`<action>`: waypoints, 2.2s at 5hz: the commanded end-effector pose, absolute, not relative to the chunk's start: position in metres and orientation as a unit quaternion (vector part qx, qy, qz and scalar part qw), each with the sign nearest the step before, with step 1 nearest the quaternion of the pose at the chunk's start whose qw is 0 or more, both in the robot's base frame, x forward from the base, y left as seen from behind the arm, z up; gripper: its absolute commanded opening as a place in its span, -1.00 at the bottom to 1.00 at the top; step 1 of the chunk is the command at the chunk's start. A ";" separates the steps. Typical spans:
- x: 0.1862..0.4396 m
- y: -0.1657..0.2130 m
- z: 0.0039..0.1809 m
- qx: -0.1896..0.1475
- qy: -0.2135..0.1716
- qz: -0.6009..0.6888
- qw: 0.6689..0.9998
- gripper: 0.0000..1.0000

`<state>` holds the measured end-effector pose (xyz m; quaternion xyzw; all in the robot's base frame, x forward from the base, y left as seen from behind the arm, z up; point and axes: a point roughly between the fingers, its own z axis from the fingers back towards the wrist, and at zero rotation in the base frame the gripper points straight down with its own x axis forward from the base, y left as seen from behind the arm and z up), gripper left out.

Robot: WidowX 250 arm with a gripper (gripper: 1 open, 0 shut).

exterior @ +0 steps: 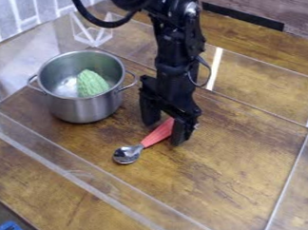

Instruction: Move the pink spoon to the right

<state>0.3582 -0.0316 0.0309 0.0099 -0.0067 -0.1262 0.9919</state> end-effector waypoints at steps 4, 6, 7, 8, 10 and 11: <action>0.374 -0.027 0.045 0.011 -0.032 -0.128 0.991 1.00; 0.375 -0.025 0.048 0.009 -0.031 -0.128 0.991 1.00; 0.376 -0.025 0.047 0.008 -0.030 -0.128 0.991 -1.00; 0.376 -0.024 0.046 0.007 -0.031 -0.126 0.991 -1.00; 0.373 -0.027 0.051 0.005 -0.022 -0.122 0.992 -1.00; 0.372 -0.029 0.053 0.004 -0.018 -0.121 0.992 -1.00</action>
